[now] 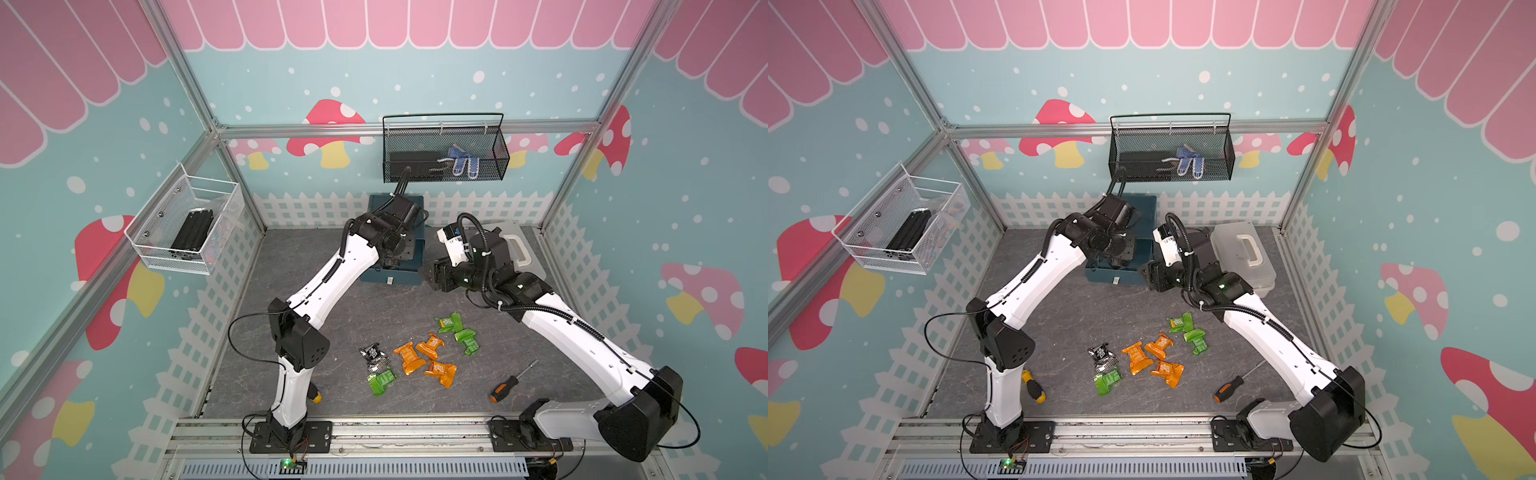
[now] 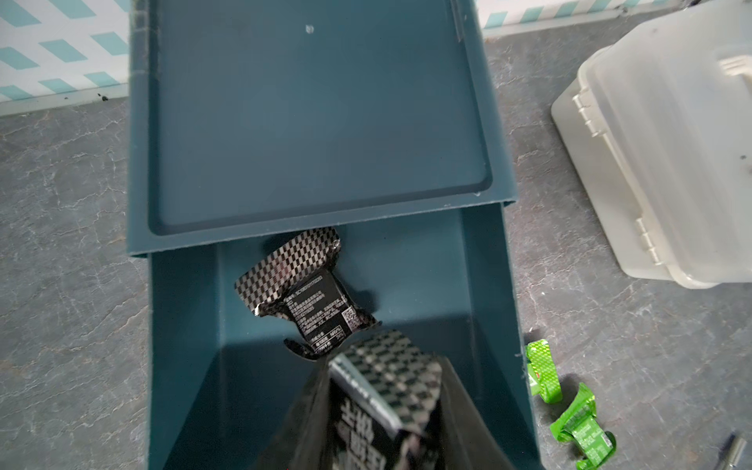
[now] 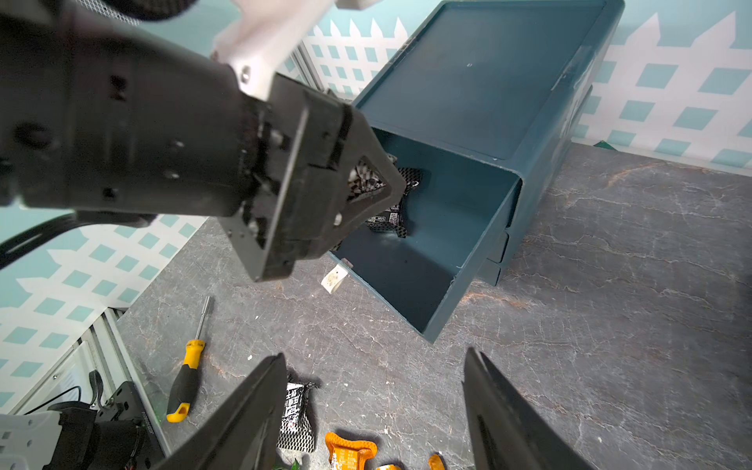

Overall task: Place the cookies into the drawer by color
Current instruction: Place the cookie in the drawer.

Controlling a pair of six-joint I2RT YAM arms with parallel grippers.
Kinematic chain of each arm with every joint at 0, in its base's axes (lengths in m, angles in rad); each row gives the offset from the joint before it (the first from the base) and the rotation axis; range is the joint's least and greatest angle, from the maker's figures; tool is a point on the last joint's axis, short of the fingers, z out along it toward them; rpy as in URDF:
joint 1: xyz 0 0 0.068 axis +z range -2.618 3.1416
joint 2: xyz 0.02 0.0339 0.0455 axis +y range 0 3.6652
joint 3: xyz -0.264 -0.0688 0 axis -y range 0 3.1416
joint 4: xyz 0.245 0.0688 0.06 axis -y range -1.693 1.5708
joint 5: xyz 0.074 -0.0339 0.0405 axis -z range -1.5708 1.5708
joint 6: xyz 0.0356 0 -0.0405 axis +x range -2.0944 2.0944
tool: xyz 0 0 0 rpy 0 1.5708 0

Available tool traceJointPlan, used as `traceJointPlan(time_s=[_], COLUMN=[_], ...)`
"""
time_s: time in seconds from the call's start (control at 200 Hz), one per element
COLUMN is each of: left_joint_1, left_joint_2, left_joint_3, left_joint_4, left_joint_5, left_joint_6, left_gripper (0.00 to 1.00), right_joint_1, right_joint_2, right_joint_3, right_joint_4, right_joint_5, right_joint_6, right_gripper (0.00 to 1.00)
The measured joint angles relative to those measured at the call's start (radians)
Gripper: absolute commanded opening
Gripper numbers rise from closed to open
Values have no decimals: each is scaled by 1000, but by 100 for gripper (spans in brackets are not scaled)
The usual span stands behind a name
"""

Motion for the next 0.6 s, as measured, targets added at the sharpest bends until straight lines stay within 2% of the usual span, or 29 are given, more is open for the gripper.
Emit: traceJointPlan(time_s=[0.24, 0.6], left_joint_1=[0, -1], left_joint_2=[126, 161], left_joint_3=[147, 142], left_joint_4=[-72, -126], left_joint_5=[-37, -84], left_joint_6=[0, -4], left_gripper=[29, 37], right_joint_1=[0, 0], right_joint_2=[-2, -18], right_joint_3=[-35, -56], right_joint_4=[0, 2], right_joint_5=[8, 14], right_joint_6=[-5, -5], right_gripper=[71, 72])
